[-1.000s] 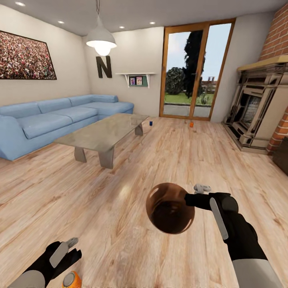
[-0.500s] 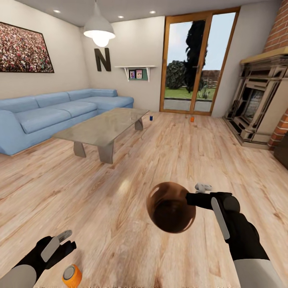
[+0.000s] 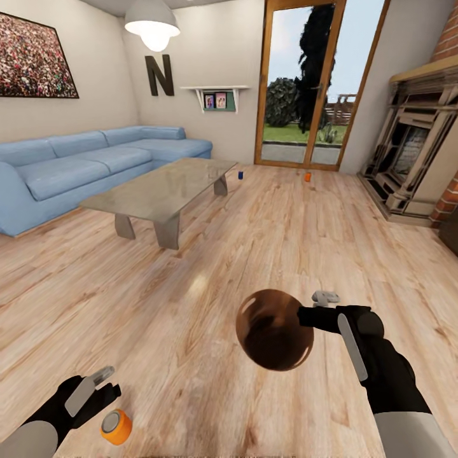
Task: Put the three can of soda from the living room inside the tash can in the kitchen.
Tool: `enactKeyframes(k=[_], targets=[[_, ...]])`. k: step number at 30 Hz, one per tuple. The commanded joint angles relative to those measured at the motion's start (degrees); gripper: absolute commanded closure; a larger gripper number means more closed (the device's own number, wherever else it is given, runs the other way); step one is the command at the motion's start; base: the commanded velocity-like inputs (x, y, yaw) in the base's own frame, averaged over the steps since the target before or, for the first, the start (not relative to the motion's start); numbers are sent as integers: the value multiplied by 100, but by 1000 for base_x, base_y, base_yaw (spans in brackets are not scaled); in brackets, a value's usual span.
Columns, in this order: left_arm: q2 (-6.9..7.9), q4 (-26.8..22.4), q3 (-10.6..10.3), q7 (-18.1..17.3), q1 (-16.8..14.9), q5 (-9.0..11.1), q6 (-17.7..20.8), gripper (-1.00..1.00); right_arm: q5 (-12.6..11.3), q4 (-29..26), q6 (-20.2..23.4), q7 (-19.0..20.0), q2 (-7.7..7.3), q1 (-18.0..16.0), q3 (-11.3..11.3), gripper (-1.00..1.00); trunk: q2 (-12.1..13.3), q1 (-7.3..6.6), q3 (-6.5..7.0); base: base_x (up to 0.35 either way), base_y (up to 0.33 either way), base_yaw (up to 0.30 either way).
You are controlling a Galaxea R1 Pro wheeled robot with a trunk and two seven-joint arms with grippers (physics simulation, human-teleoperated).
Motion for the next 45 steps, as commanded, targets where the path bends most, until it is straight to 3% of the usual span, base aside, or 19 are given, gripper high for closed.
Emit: enactKeyframes(k=[1,8,15,23,25,27,28,31,33,37,45], targets=[[0,0,0,-2,0,0,0,-100,-154,-3,10,25,0,-3,-1,100,-2,1,-22,0,0,0],[-5,-1,0,-29,-16,4,0,-100,-154,-3,10,25,1,-3,-3,100,-12,20,-177,0,0,0],[-1,0,0,-42,-419,11,74,-100,-154,-3,10,25,6,-3,1,100,-21,38,-332,0,0,0],[1,0,-1,-36,-472,0,57,-100,-174,-108,10,25,-25,-4,-7,100,-32,58,-509,0,0,0],[0,0,-6,-35,-474,0,43,-100,-296,-543,10,30,-278,70,-15,100,-34,63,-554,0,0,0],[0,0,-10,-35,-474,0,37,-100,-625,-748,10,32,-494,122,-17,100,-37,68,-598,0,0,0],[-4,0,-13,-35,-474,0,33,-100,-935,-828,10,31,-646,145,-12,100,-38,71,-620,0,0,0],[-7,0,-16,-35,-474,0,29,-100,-1419,-911,10,28,-907,176,13,100,-42,79,-687,0,0,0],[-8,0,-16,-38,-475,0,27,-100,-1593,-940,10,26,-1010,187,23,100,-45,84,-731,0,0,0],[-12,0,-17,-40,-475,0,26,-100,-1741,-963,10,25,-1095,197,32,100,-50,94,-820,0,0,0],[-10,-1,-17,-44,-475,0,26,-100,-1779,-969,10,25,-1117,199,34,100,-61,115,-997,0,0,0]])
